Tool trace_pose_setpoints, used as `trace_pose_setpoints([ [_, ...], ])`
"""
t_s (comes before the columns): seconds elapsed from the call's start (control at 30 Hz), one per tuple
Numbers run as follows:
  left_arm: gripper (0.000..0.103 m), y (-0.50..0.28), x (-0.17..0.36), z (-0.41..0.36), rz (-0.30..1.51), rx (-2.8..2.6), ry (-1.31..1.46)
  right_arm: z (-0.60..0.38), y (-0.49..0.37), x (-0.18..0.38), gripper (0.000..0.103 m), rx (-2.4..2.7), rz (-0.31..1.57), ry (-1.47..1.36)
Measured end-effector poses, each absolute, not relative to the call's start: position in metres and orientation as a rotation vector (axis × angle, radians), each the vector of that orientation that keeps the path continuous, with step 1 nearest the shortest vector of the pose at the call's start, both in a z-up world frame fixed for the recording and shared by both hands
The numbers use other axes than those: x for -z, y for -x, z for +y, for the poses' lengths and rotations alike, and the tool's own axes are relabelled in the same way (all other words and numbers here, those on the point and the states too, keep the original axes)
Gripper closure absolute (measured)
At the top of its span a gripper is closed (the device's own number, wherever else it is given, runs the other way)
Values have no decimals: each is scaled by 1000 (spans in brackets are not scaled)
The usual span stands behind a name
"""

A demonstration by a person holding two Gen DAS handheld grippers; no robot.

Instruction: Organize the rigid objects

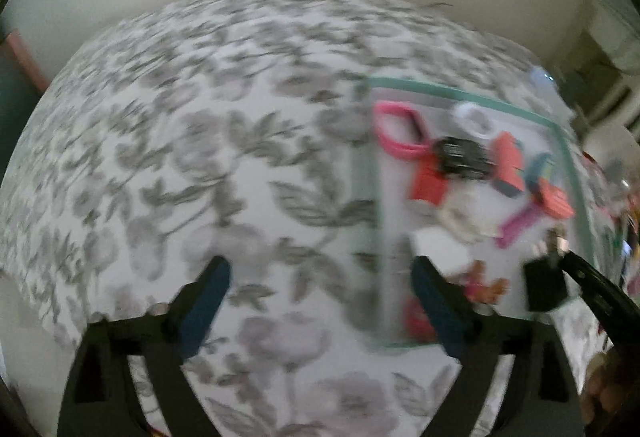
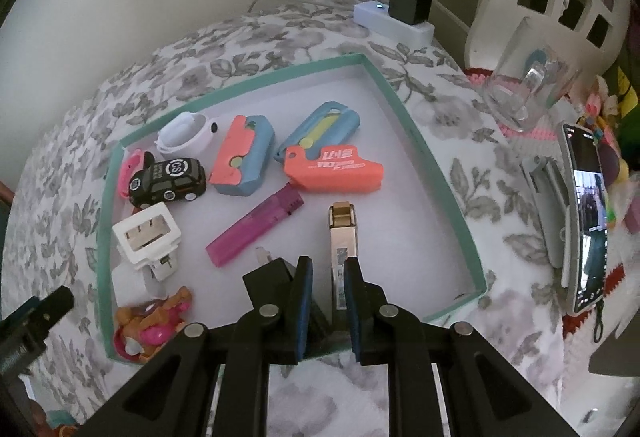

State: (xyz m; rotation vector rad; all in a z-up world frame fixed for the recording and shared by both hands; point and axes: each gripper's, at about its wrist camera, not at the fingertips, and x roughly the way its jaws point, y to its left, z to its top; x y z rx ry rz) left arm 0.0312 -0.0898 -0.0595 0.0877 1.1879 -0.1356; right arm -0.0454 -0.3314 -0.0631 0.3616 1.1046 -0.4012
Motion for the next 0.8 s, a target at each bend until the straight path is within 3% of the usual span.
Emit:
trace_pose_setpoints([
  [0.07,9,-33,62,-78,1194,109,-78,-328,46,61,79,402,1098,-377],
  [0.17,9,-34,64,-65,1201,90,-77,-324,48,58,54,412,1078,-413],
  [0.53,3,-31,61,-42,1182,86,-104,-277,39,51,38,363,1090,-332],
  [0.67,3,-29,59,-37,1178,84,-124,-258,38,47,28,339,1085,-289],
  [0.8,3,-27,60,-30,1188,81,-125,-243,39,42,26,319,1074,-268],
])
